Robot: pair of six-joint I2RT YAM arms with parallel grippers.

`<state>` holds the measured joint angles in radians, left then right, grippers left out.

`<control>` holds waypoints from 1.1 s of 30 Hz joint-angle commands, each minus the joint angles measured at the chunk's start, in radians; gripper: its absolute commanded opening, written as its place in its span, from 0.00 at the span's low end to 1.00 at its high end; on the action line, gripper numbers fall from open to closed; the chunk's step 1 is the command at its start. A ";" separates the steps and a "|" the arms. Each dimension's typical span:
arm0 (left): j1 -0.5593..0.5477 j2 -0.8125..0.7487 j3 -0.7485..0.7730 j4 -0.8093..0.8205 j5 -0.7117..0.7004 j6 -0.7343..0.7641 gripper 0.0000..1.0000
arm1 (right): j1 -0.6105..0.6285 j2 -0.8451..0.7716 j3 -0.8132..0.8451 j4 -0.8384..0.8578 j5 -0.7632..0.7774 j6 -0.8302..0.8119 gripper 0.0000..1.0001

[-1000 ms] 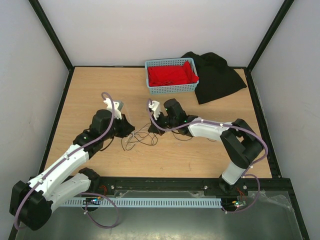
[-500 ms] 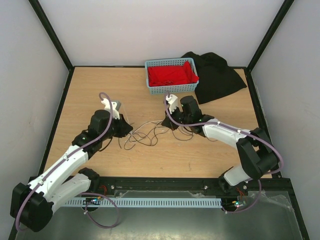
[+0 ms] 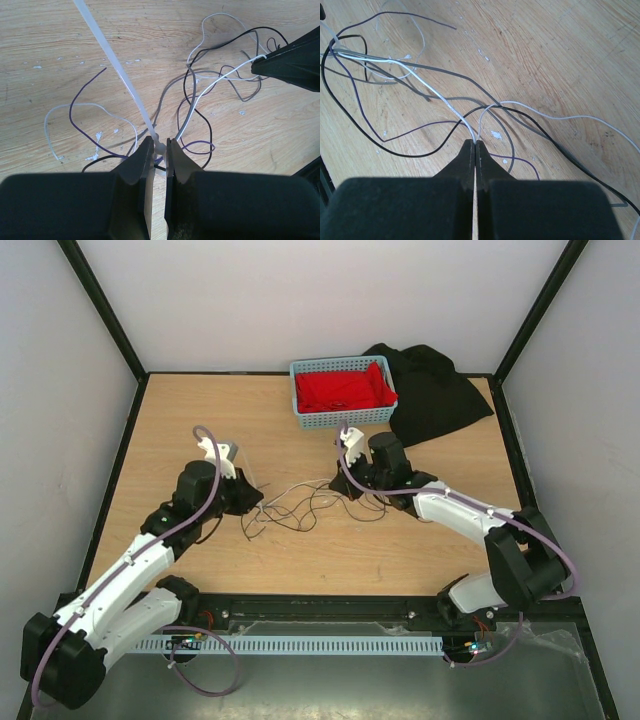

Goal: Zip-tie the wires
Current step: Adjust the cable at the center of the board.

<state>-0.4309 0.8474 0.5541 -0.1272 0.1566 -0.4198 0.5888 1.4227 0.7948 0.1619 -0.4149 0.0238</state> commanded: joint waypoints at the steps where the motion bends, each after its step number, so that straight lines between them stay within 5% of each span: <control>1: 0.007 -0.020 -0.011 -0.002 0.000 -0.004 0.00 | -0.004 -0.020 -0.009 -0.008 -0.031 0.009 0.00; 8: 0.015 -0.037 -0.011 -0.010 -0.003 -0.004 0.00 | -0.024 -0.067 -0.032 -0.015 0.090 0.047 0.00; 33: 0.032 -0.041 -0.008 -0.022 -0.004 0.009 0.00 | -0.096 -0.109 -0.070 0.012 0.044 0.105 0.00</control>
<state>-0.4107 0.8249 0.5484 -0.1463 0.1570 -0.4191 0.5320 1.3472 0.7395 0.1589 -0.3668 0.0883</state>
